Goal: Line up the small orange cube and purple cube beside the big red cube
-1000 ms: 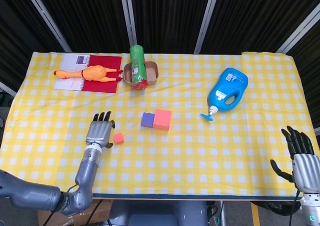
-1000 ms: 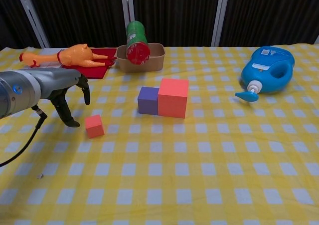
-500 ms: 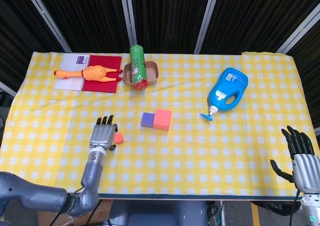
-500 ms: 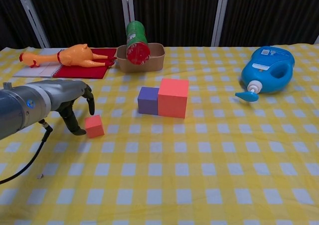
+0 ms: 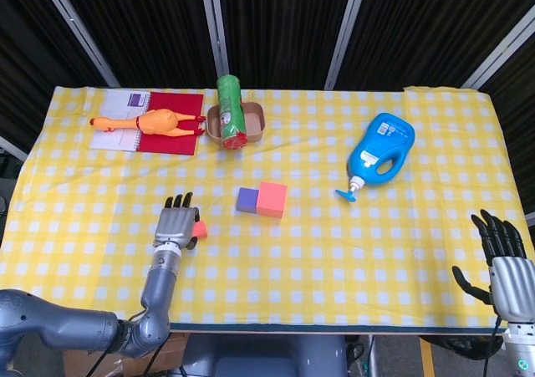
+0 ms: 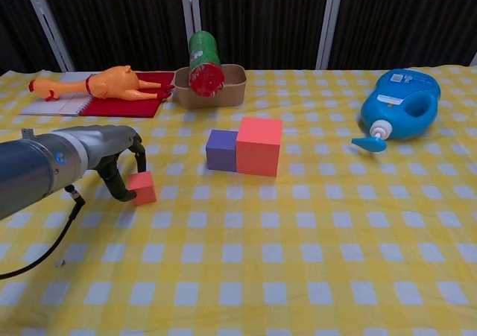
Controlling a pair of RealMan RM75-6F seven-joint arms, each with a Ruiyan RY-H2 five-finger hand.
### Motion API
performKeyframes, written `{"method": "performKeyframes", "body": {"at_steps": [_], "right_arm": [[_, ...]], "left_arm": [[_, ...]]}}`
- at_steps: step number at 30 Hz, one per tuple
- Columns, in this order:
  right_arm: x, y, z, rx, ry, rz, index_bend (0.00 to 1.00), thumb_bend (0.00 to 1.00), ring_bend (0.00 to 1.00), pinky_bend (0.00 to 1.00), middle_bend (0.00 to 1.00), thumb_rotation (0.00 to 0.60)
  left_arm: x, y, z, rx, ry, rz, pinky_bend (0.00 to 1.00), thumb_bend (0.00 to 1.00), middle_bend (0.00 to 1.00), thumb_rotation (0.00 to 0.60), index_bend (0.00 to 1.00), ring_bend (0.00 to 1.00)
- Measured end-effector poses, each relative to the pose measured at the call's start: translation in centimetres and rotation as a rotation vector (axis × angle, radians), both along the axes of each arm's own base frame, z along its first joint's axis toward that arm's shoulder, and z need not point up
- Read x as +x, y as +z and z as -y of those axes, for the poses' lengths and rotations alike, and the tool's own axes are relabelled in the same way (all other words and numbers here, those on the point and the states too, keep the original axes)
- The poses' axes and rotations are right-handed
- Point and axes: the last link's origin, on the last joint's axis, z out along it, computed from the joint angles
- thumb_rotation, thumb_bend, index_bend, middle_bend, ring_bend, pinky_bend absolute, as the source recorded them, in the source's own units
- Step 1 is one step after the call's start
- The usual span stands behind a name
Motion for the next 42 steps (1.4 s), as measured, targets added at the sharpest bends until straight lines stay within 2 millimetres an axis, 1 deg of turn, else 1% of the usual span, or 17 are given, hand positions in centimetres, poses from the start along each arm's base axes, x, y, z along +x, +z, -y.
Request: {"method": "performKeyframes", "body": {"at_steps": [5, 10, 17, 22, 24, 34, 42], "right_arm": [[0.0, 0.0, 0.0, 0.001, 0.0, 0.001, 0.0, 0.37, 0.0, 0.01, 0.0, 0.6], [0.0, -0.1, 0.0, 0.001, -0.002, 0.001, 0.0, 0.37, 0.0, 0.01, 0.0, 0.6], [0.0, 0.0, 0.1, 0.001, -0.003, 0.003, 0.0, 0.37, 0.0, 0.01, 0.0, 0.6], [-0.1, 0.0, 0.1, 0.003, -0.009, 0.005, 0.0, 0.37, 0.0, 0.01, 0.0, 0.6], [-0.1, 0.0, 0.1, 0.002, -0.01, 0.006, 0.0, 0.37, 0.0, 0.01, 0.0, 0.6], [-0.1, 0.1, 0.2, 0.003, -0.015, 0.01, 0.0, 0.37, 0.0, 0.01, 0.0, 0.6], [-0.2, 0.0, 0.2, 0.003, -0.017, 0.009, 0.0, 0.37, 0.0, 0.01, 0.0, 0.6]], "left_arm": [[0.2, 1.1, -0.8, 0.026, -0.026, -0.001, 0.05, 0.4, 0.0, 0.6, 0.44, 0.0], [0.7, 2.5, -2.4, 0.051, -0.082, -0.012, 0.05, 0.4, 0.0, 0.6, 0.44, 0.0], [1.8, 2.8, -4.7, 0.042, -0.171, -0.028, 0.05, 0.4, 0.0, 0.6, 0.44, 0.0], [2.3, 2.3, -6.4, 0.023, -0.228, -0.037, 0.05, 0.4, 0.0, 0.6, 0.44, 0.0], [2.6, 1.7, -7.1, 0.013, -0.238, -0.037, 0.05, 0.4, 0.0, 0.6, 0.44, 0.0], [2.8, -0.2, -8.7, -0.037, -0.262, -0.032, 0.05, 0.4, 0.0, 0.6, 0.44, 0.0], [3.2, -1.2, -8.9, -0.074, -0.309, -0.008, 0.05, 0.4, 0.0, 0.6, 0.43, 0.0]]}}
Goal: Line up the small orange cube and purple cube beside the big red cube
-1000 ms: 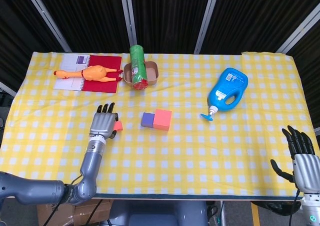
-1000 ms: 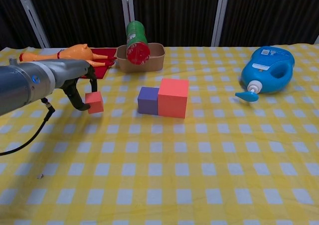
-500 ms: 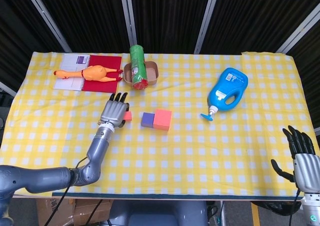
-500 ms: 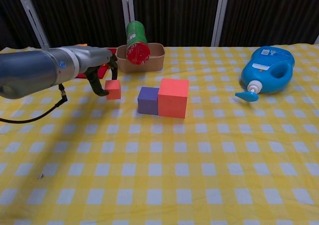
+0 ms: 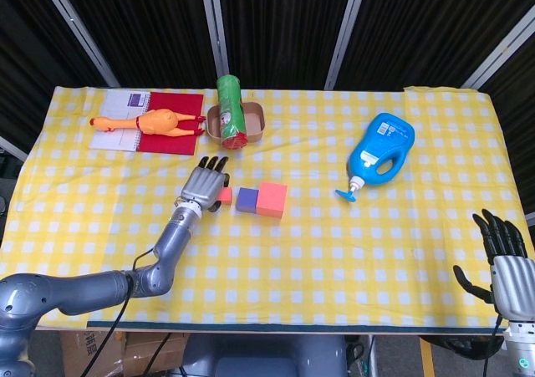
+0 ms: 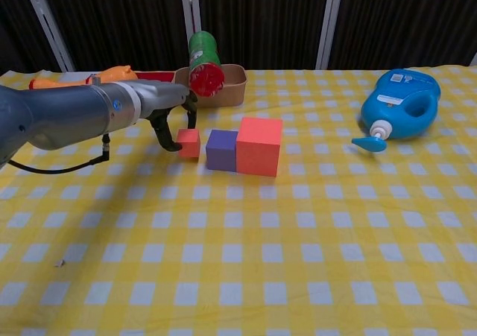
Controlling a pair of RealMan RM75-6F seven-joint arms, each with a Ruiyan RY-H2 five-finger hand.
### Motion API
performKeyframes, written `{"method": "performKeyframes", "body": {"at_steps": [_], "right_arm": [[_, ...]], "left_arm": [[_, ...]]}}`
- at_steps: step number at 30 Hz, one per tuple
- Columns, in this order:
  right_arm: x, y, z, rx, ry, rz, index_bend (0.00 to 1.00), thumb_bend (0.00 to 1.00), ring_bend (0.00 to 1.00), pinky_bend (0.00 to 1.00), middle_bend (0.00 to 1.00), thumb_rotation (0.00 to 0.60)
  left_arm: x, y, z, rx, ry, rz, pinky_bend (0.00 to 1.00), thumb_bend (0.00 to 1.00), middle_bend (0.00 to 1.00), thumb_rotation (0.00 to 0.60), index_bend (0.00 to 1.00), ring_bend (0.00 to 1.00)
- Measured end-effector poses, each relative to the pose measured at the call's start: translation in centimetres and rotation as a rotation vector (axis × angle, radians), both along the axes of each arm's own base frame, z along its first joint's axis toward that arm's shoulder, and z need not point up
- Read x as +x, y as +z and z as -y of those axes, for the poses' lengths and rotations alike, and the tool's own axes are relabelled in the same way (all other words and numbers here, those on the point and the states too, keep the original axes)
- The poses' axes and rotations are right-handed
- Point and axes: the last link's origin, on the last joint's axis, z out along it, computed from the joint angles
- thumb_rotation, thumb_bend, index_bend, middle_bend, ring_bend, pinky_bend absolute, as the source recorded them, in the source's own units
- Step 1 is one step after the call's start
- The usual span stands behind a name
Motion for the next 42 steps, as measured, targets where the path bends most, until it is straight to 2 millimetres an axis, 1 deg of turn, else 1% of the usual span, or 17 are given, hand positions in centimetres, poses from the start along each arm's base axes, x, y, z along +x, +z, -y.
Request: {"method": "performKeyframes", "body": {"at_steps": [5, 9, 16, 20, 22, 27, 33, 36, 38, 42], "right_arm": [[0.0, 0.1, 0.0, -0.004, 0.0, 0.0, 0.0, 0.37, 0.0, 0.01, 0.0, 0.6], [0.0, 0.1, 0.0, -0.003, 0.002, 0.0, 0.0, 0.37, 0.0, 0.01, 0.0, 0.6], [0.0, 0.1, 0.0, -0.004, 0.005, -0.001, 0.0, 0.37, 0.0, 0.01, 0.0, 0.6], [0.1, 0.1, -0.1, -0.005, 0.006, -0.003, 0.0, 0.37, 0.0, 0.01, 0.0, 0.6], [0.1, 0.1, -0.1, -0.006, 0.007, -0.004, 0.0, 0.37, 0.0, 0.01, 0.0, 0.6], [0.1, 0.0, -0.1, -0.006, 0.008, -0.006, 0.0, 0.37, 0.0, 0.01, 0.0, 0.6], [0.1, 0.1, -0.1, -0.008, 0.007, -0.007, 0.0, 0.37, 0.0, 0.01, 0.0, 0.6], [0.1, 0.1, -0.1, -0.009, 0.007, -0.005, 0.0, 0.37, 0.0, 0.01, 0.0, 0.6], [0.0, 0.1, -0.1, -0.008, 0.006, -0.002, 0.0, 0.37, 0.0, 0.01, 0.0, 0.6], [0.1, 0.1, -0.1, -0.005, 0.01, -0.005, 0.0, 0.37, 0.0, 0.01, 0.0, 0.6]], "left_arm": [[0.1, -0.5, 0.3, -0.025, -0.009, 0.007, 0.05, 0.39, 0.0, 0.6, 0.43, 0.0], [0.1, -0.7, 0.4, -0.029, -0.019, -0.002, 0.05, 0.37, 0.0, 0.6, 0.4, 0.0], [0.1, -0.4, 0.3, 0.005, -0.031, -0.028, 0.05, 0.36, 0.0, 0.6, 0.38, 0.0], [0.1, -0.4, 0.3, 0.013, -0.032, -0.031, 0.05, 0.34, 0.0, 0.6, 0.31, 0.0], [0.0, -0.4, 0.4, 0.01, -0.028, -0.03, 0.05, 0.32, 0.0, 0.6, 0.29, 0.0], [-0.4, -0.2, 0.7, 0.0, -0.018, -0.032, 0.05, 0.31, 0.0, 0.6, 0.28, 0.0], [-0.7, 0.1, 0.9, 0.004, -0.001, -0.011, 0.04, 0.31, 0.0, 0.6, 0.27, 0.0], [-0.9, 0.6, 1.2, 0.01, 0.006, 0.004, 0.04, 0.33, 0.0, 0.6, 0.24, 0.0], [-1.2, 1.2, 1.4, 0.019, 0.01, 0.008, 0.04, 0.37, 0.0, 0.6, 0.23, 0.0], [-2.7, 2.6, 1.9, 0.027, 0.034, -0.01, 0.04, 0.43, 0.0, 0.6, 0.23, 0.0]]}}
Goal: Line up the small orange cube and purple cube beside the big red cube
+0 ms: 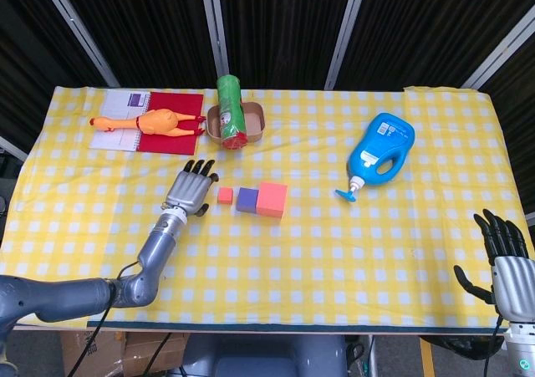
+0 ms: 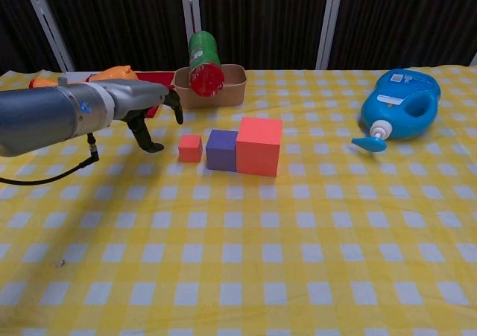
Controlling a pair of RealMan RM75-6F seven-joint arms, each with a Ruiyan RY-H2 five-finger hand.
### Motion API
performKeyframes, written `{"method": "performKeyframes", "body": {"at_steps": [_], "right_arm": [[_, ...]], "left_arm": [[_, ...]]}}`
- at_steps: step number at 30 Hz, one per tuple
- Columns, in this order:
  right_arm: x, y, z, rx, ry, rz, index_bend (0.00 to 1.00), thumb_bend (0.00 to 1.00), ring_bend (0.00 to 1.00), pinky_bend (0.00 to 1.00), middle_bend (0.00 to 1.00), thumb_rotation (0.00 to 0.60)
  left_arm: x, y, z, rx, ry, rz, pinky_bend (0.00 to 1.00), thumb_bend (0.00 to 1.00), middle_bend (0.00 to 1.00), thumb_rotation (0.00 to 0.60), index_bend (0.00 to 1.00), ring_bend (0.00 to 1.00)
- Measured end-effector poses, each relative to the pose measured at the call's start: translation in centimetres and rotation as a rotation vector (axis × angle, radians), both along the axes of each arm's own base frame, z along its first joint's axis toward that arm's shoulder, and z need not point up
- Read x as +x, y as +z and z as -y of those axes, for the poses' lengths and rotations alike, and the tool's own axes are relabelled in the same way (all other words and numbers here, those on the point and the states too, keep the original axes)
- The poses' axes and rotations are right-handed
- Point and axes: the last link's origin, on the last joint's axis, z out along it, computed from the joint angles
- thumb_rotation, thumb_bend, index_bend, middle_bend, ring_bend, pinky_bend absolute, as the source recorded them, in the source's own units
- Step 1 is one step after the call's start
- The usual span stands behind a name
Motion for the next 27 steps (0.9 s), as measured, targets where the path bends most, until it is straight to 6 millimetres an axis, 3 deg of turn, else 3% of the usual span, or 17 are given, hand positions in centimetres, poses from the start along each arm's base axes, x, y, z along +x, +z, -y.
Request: {"method": "performKeyframes", "body": {"at_steps": [6, 27], "right_arm": [[0.0, -0.1, 0.0, -0.002, 0.0, 0.0, 0.0, 0.37, 0.0, 0.01, 0.0, 0.6], [0.0, 0.0, 0.0, 0.0, -0.002, 0.007, 0.0, 0.37, 0.0, 0.01, 0.0, 0.6]], "left_arm": [[-1.7, -0.1, 0.7, -0.033, 0.051, -0.045, 0.04, 0.44, 0.0, 0.6, 0.23, 0.0], [0.5, -3.0, 1.0, -0.072, 0.026, -0.033, 0.04, 0.44, 0.0, 0.6, 0.23, 0.0]]}}
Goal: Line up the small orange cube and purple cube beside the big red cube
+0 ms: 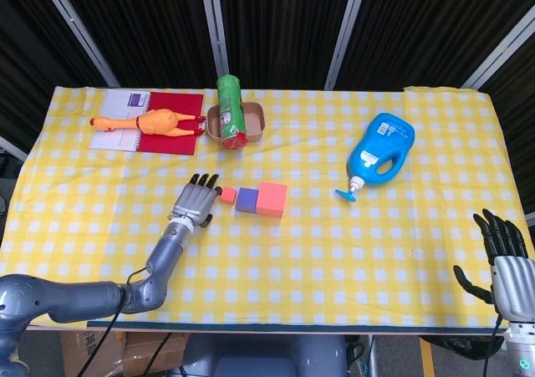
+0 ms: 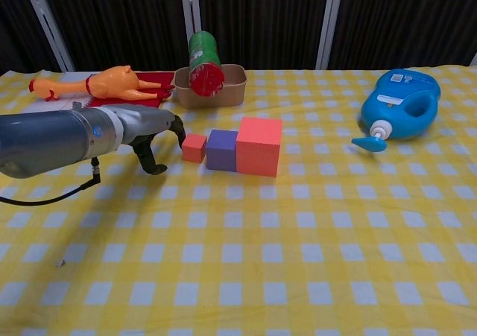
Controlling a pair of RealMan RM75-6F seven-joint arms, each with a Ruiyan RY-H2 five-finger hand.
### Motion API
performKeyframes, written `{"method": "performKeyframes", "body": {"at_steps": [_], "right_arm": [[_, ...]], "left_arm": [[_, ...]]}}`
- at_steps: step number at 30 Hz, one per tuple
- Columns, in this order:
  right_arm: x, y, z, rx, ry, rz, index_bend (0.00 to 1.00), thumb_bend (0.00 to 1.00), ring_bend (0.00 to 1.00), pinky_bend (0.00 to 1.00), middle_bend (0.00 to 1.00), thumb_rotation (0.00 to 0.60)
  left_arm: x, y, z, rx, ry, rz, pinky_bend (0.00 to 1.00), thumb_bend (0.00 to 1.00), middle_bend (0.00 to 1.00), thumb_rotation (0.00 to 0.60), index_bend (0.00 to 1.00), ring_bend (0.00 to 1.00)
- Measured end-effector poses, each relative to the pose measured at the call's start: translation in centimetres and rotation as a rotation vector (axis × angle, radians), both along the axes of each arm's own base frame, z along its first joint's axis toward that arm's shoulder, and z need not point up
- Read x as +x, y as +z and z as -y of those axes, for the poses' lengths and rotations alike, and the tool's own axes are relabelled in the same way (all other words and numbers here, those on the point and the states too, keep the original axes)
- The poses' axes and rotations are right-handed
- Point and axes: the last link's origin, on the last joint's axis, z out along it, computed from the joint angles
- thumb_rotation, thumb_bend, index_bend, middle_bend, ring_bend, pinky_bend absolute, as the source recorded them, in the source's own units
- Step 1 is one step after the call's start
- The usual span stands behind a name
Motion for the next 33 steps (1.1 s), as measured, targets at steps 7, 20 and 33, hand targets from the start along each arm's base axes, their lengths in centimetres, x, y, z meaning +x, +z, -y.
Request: {"method": "performKeyframes", "body": {"at_steps": [7, 20, 33], "right_arm": [[0.02, 0.01, 0.0, 0.001, 0.0, 0.002, 0.0, 0.37, 0.0, 0.01, 0.0, 0.6], [0.05, -0.02, -0.03, -0.001, 0.001, 0.001, 0.0, 0.37, 0.0, 0.01, 0.0, 0.6], [0.04, -0.01, -0.06, 0.002, 0.0, 0.003, 0.0, 0.37, 0.0, 0.01, 0.0, 0.6]], "left_arm": [[0.05, -0.09, 0.2, -0.003, -0.005, 0.008, 0.04, 0.44, 0.0, 0.6, 0.23, 0.0], [0.01, -0.34, 0.55, -0.015, -0.009, 0.003, 0.04, 0.44, 0.0, 0.6, 0.23, 0.0], [0.12, -0.5, 0.48, -0.016, -0.009, 0.004, 0.04, 0.44, 0.0, 0.6, 0.23, 0.0]]}}
